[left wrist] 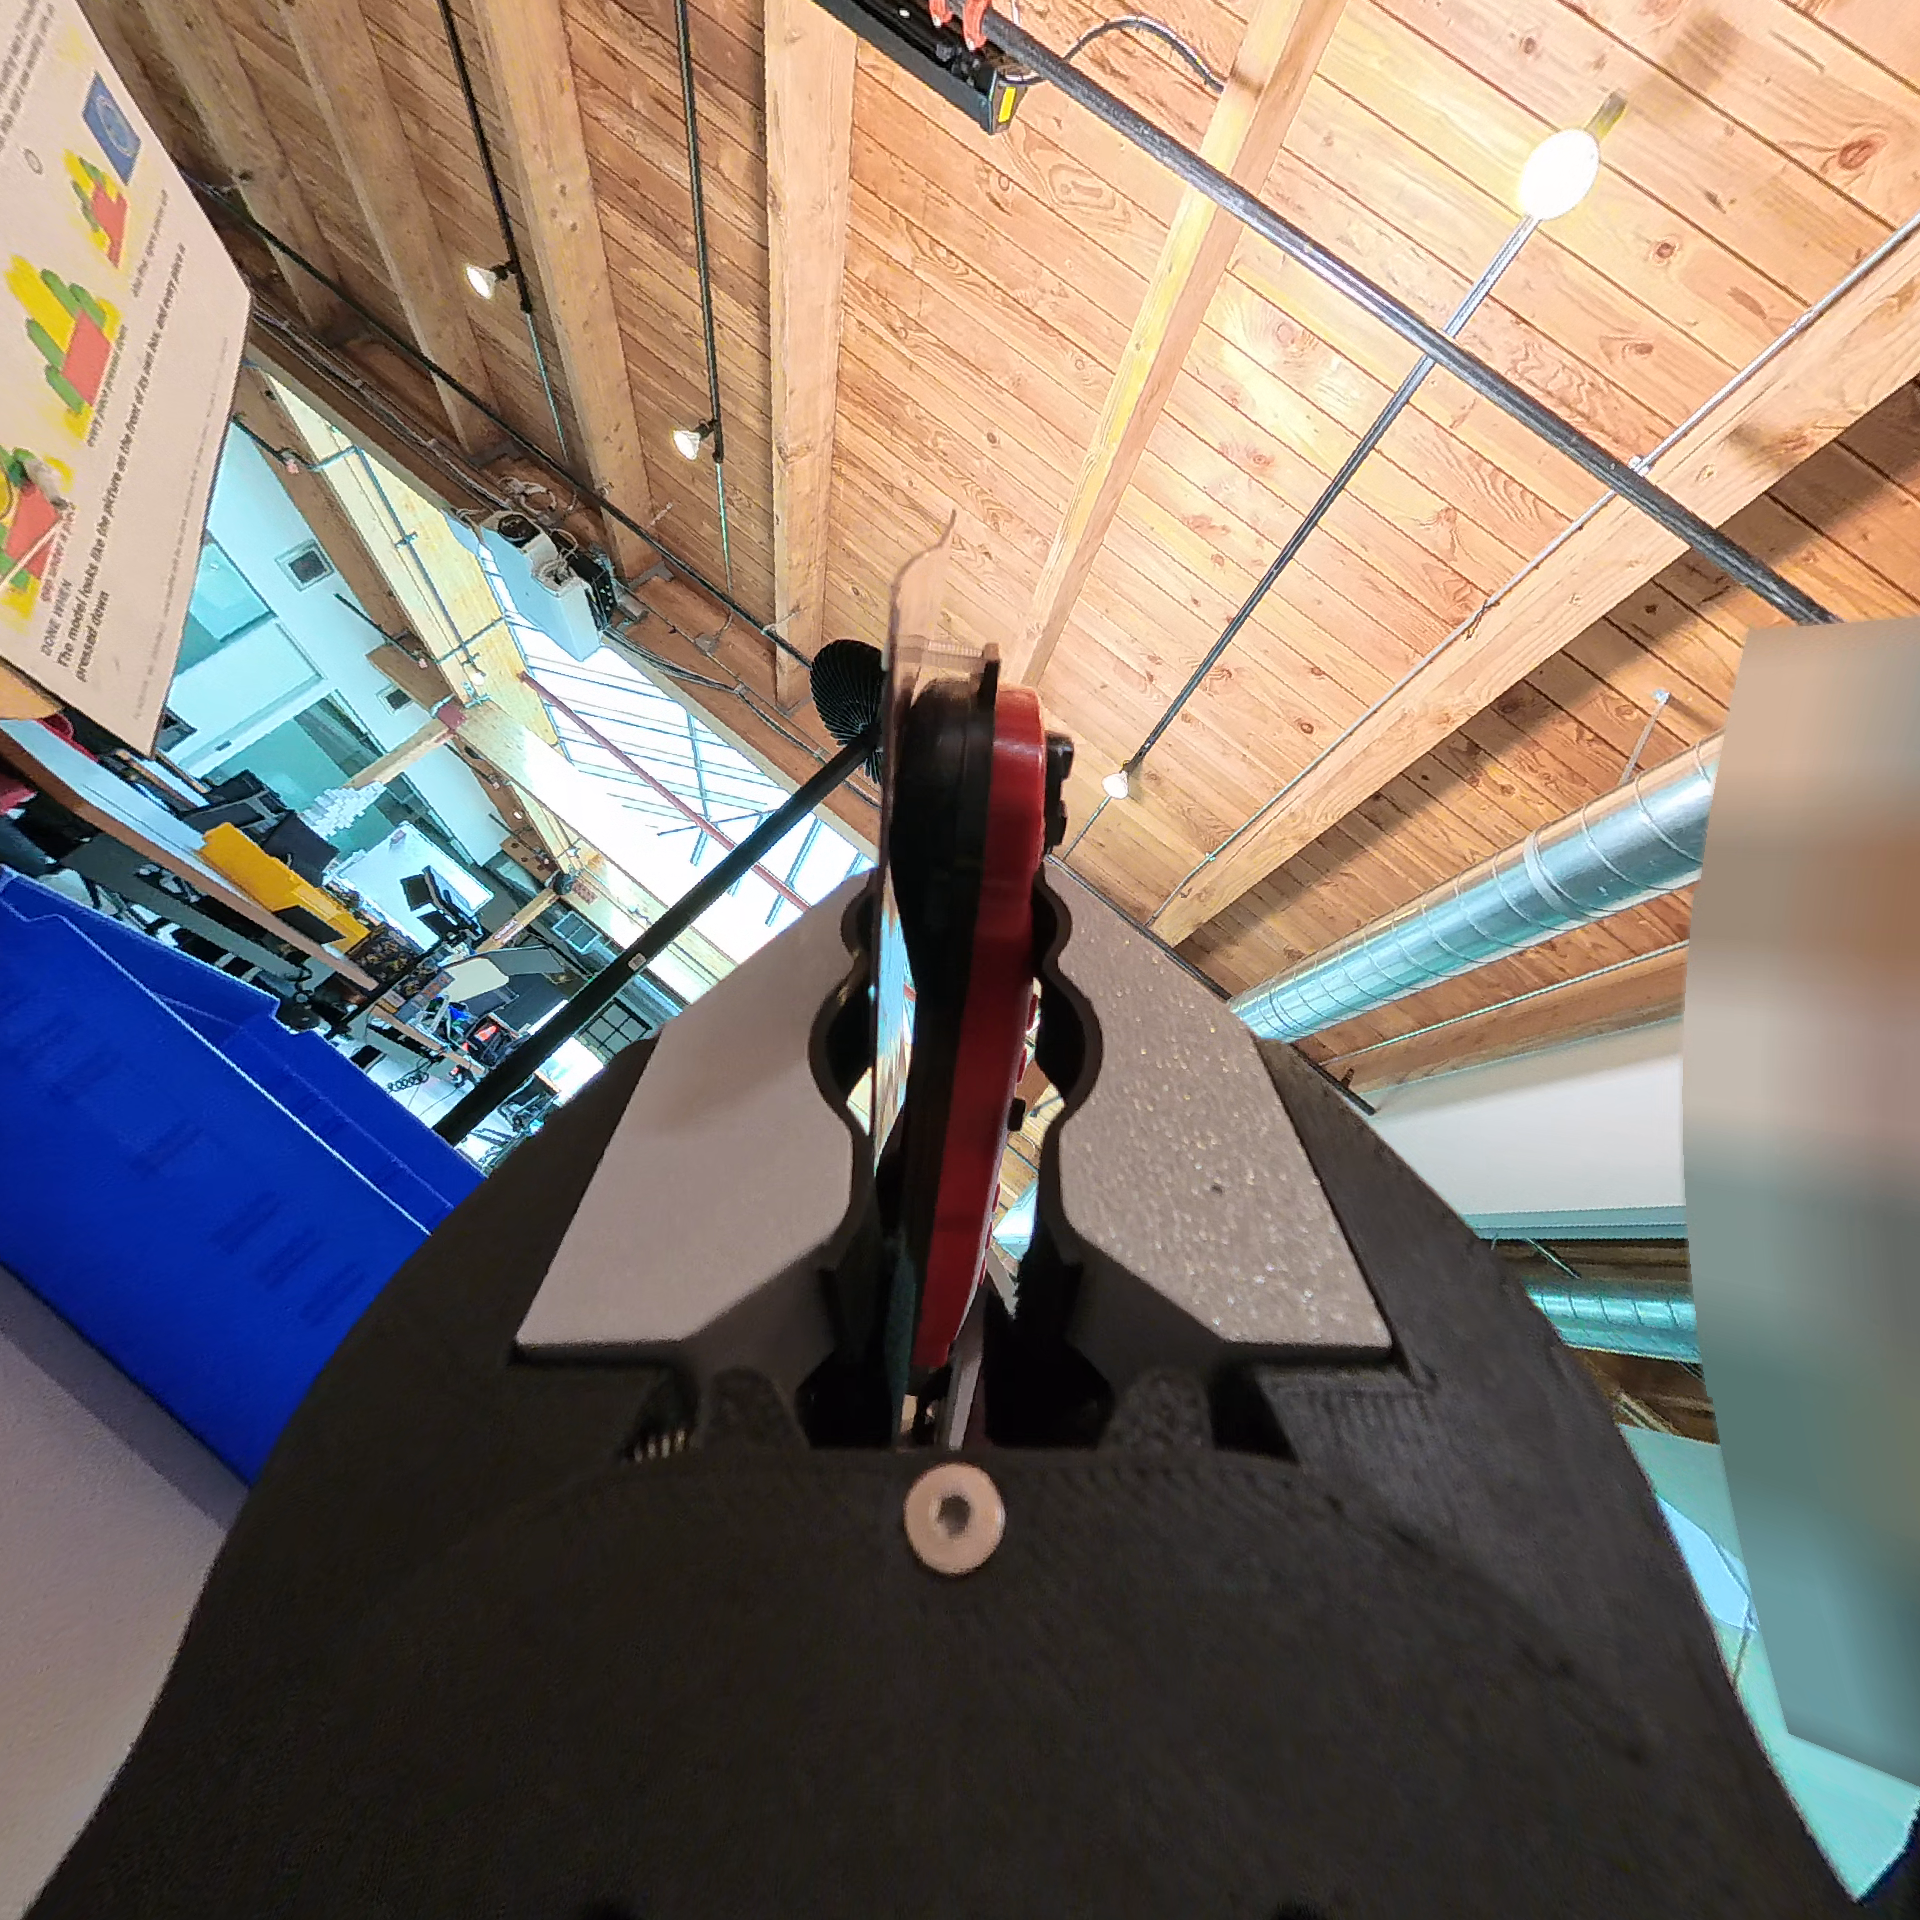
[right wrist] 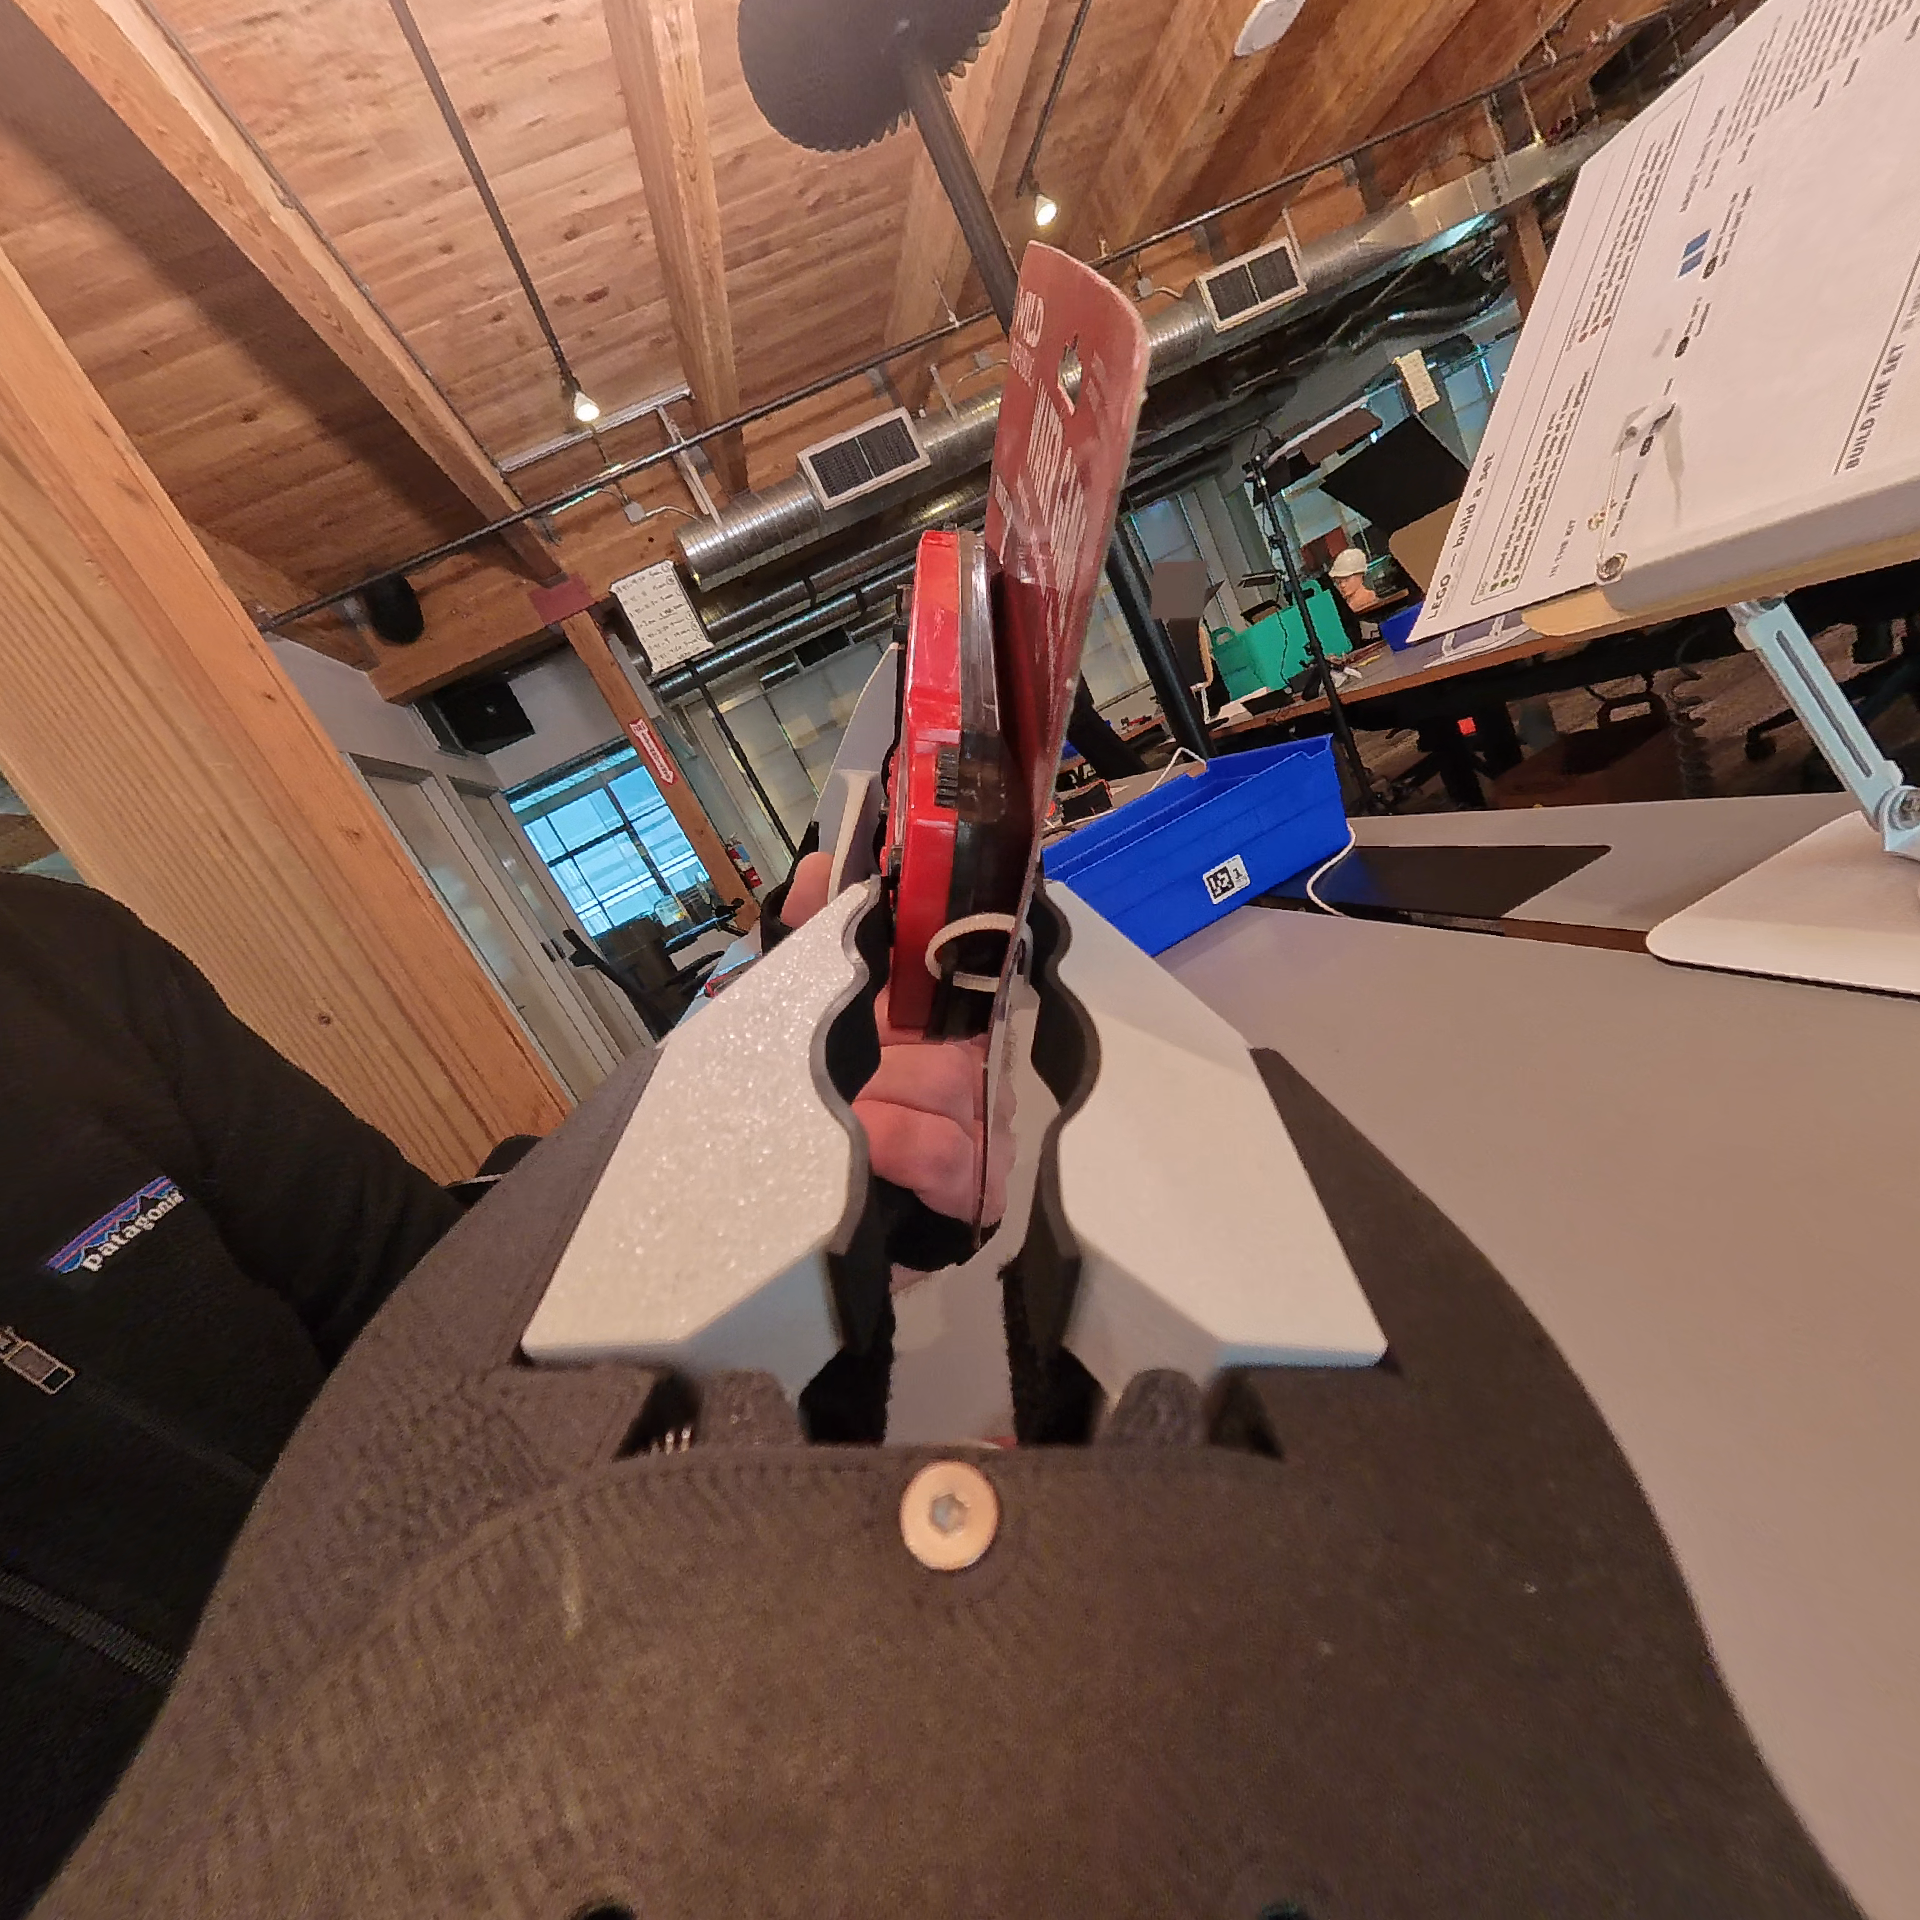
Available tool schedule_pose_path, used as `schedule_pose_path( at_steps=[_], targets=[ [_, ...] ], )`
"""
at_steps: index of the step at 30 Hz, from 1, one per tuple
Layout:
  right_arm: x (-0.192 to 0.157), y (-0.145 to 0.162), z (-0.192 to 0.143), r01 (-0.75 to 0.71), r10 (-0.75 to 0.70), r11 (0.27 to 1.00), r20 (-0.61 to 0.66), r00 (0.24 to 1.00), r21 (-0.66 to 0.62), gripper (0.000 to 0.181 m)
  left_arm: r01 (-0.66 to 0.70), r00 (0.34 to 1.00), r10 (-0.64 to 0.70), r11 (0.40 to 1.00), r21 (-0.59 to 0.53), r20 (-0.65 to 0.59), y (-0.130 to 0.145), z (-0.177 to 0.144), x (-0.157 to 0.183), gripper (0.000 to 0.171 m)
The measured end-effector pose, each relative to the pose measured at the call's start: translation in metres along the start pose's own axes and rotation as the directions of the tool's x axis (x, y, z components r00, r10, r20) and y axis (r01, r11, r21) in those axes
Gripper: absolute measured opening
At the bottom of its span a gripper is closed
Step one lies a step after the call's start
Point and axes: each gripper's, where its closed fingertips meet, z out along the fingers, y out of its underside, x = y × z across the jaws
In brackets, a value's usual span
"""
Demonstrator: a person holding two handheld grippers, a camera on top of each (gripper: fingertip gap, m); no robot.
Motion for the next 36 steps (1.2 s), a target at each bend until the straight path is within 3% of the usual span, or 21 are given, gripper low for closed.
schedule_pose_path(
  at_steps=[7,14,19,24,36],
  targets=[
    [-0.003,-0.003,-0.002,0.005,-0.006,1.000,0.026,1.000,0.025,0.022,-0.024,1.000,0.024,0.999,-0.029,-0.016,0.003,0.002,0.005,0.026],
    [-0.005,-0.006,-0.008,-0.006,0.003,0.999,0.056,0.998,0.039,0.022,-0.077,0.997,0.075,0.993,-0.090,-0.031,0.008,0.006,0.013,0.043],
    [-0.006,-0.003,-0.014,-0.005,0.004,1.000,0.079,0.997,0.024,0.022,-0.178,0.983,0.182,0.971,-0.160,0.008,0.003,0.007,0.013,0.053],
    [-0.006,0.000,-0.016,0.001,-0.001,1.000,0.089,0.996,0.004,0.022,-0.211,0.973,0.230,0.932,-0.293,0.032,0.010,0.005,0.005,0.036],
    [-0.006,0.004,-0.015,0.001,0.001,1.000,0.093,0.996,-0.015,0.024,-0.215,0.968,0.244,0.926,-0.311,0.058,0.010,0.002,0.005,0.024]
  ],
)
